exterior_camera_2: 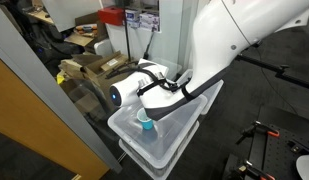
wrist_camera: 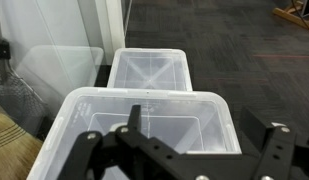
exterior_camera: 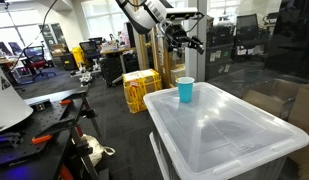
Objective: Pick up the pen and put it in the cup
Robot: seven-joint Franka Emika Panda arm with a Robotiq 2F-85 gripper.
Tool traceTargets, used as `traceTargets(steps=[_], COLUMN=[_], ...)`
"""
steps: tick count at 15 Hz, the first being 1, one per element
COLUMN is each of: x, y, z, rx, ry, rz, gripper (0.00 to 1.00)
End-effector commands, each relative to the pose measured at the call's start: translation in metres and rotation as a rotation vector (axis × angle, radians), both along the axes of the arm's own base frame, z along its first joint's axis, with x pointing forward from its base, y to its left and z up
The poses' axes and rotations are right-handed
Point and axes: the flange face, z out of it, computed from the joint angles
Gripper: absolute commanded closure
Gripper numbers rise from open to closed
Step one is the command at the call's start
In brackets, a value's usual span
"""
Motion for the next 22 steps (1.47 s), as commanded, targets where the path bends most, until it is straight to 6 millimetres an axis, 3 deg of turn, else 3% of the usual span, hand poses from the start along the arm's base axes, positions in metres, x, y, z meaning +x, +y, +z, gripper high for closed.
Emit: traceTargets(steps=[1,9,15,22], x=[-0.026,-0.046,-0.047,-0.04], y=[-0.021,-0.065,-0.077,-0.087], z=[0.023,0.043,0.048,0.052], rx=[0.058,0.168,0.244,0.266], ry=[-0.029,-0.041,-0.006,0.059], rz=[0.036,0.174,0.348,0.433], gripper=[0.0,0.0,0.0,0.0])
